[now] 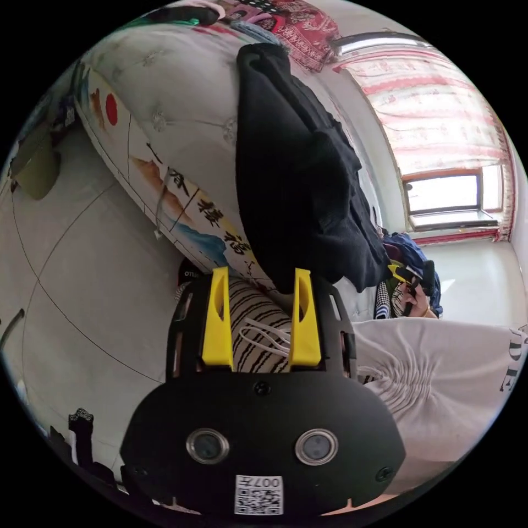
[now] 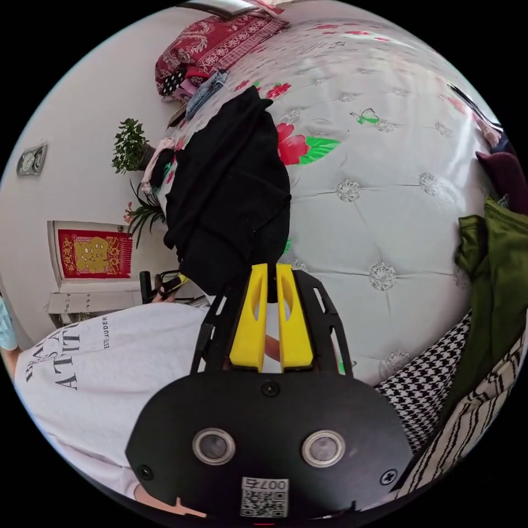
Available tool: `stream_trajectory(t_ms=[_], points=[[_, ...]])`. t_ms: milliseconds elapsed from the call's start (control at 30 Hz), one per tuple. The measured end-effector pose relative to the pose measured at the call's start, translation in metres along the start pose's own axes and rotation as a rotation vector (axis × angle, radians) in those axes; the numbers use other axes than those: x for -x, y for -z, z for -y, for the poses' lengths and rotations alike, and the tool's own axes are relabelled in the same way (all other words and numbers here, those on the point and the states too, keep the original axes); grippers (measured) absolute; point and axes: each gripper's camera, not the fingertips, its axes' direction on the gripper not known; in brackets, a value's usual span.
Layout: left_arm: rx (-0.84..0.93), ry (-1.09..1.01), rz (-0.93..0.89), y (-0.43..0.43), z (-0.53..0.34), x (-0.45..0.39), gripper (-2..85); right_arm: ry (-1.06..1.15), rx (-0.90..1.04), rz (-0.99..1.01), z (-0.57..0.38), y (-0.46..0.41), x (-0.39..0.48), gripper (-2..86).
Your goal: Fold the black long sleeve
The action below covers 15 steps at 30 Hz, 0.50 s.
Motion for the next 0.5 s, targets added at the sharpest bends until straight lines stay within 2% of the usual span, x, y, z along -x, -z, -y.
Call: stream_trajectory(t_ms=[167,267,333,500], points=[[0.083,-0.065,-0.043,-0.035,0.011,-0.003,15.4,0.016,0.040,-0.059,-0.003,0.003,0.008,0.1],[0.129,-0.144,-0.112,-0.038,0.016,-0.008,9.1,0.036,0.047,-0.072,-0.007,0.010,0.012,0.0],[0.132,-0.209,-0.056,-0.030,0.013,-0.021,2.0,0.046,0.040,-0.066,-0.012,0.016,0.013,0.0],[0.050,-0.245,-0.125,0.015,-0.016,-0.027,-0.3,0.059,-0.002,-0.007,-0.035,0.039,0.013,0.0]])
